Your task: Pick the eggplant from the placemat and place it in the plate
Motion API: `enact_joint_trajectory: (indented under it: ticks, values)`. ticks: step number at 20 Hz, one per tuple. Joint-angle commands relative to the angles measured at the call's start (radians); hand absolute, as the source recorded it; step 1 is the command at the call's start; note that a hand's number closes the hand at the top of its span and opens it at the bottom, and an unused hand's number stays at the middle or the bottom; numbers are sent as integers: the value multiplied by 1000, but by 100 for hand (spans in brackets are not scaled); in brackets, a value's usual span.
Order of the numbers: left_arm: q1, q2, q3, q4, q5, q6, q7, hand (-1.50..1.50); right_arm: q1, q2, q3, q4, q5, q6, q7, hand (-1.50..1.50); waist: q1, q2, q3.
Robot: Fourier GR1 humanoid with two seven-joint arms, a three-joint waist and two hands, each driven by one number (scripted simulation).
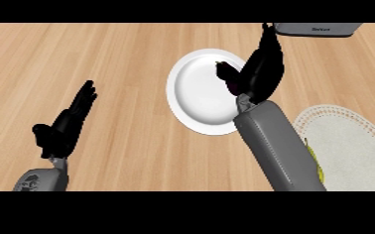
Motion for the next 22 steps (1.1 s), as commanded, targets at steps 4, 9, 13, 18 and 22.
enact_joint_trajectory:
  ticks: [4, 9, 13, 18, 22]
  values:
    - [24, 16, 29, 7, 24, -21, -11, 0, 107, 7, -21, -109, -93, -398, 71, -150, -16, -5, 1]
    - [61, 15, 46, 17, 13, -5, -64, 0, 380, 8, 97, -367, -81, -456, 2, -150, -61, -17, -1]
    - [44, 6, 41, -24, 9, 14, 7, 0, 627, -68, 177, -530, -183, -488, -143, -150, -55, -14, 0]
    - [-27, -7, 34, 52, -6, 0, 9, 0, 833, -184, 306, -657, -267, -543, -256, -150, -53, -10, -1]
    - [58, 1, 47, -36, 3, -12, 2, 0, 929, -300, 347, -665, -384, -634, -355, -150, -44, -10, 0]
